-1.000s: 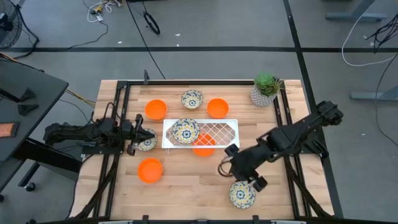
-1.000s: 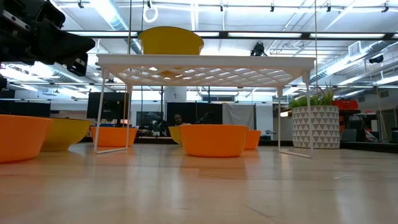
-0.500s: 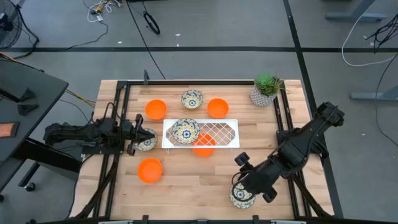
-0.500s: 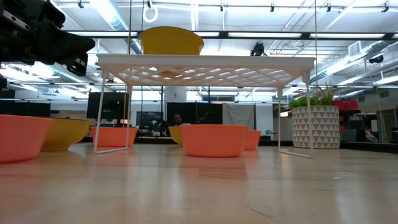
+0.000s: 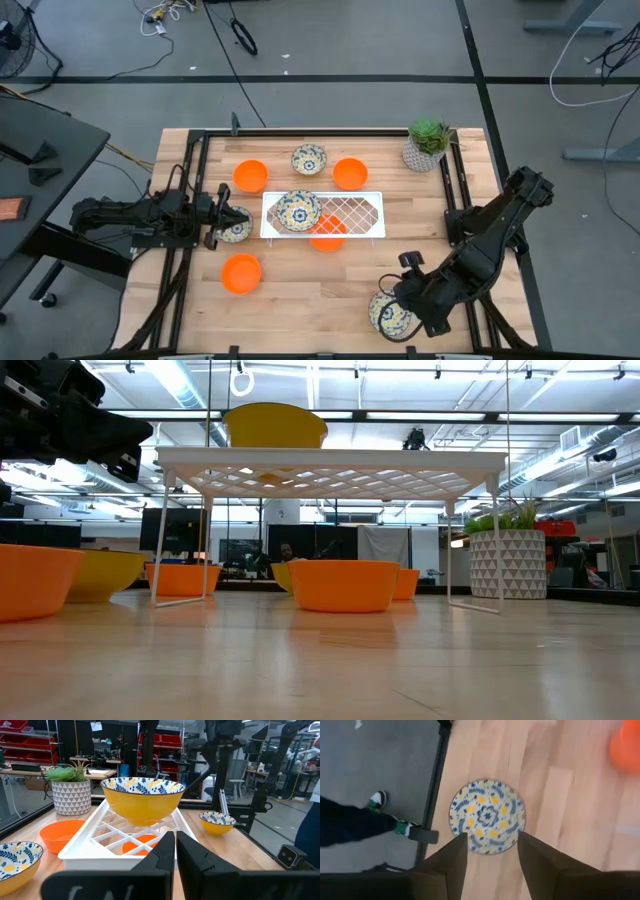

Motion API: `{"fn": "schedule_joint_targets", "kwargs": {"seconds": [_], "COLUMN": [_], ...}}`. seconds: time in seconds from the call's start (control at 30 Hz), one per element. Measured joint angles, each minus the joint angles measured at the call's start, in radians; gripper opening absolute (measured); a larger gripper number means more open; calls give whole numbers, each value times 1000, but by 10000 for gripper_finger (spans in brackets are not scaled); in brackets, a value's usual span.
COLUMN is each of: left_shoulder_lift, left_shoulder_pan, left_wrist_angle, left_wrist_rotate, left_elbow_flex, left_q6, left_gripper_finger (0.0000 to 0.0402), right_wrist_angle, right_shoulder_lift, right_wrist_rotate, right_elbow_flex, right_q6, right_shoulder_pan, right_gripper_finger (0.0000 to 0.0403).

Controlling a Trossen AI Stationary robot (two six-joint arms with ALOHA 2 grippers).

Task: Pick & Place Mini bowls
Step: Stack the white patterned bowl on the white patterned bowl on the shelf

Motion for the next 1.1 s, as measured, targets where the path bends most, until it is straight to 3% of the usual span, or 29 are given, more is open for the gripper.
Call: {"fn": "schedule_joint_targets", "kwargs": {"seconds": [0.2, 0.6, 1.1], "left_shoulder_lift": [0, 0, 0], "left_shoulder_pan": [0, 0, 0], "left_wrist_angle": [0, 0, 0], "left_wrist_rotate": [0, 0, 0], "left_elbow_flex": [0, 0, 0], "left_q6": [0, 0, 0], "left_gripper_finger": [23, 23, 23], "right_wrist_angle": [0, 98, 151], "right_shoulder_lift": [1, 1, 1], "right_wrist_rotate": [-3, -183, -79], "right_elbow_flex": [-73, -167, -168], "right_q6": [254, 440, 711], "right_shoulder_pan": [40, 72, 63], "right_gripper_finger": [173, 173, 173]}}
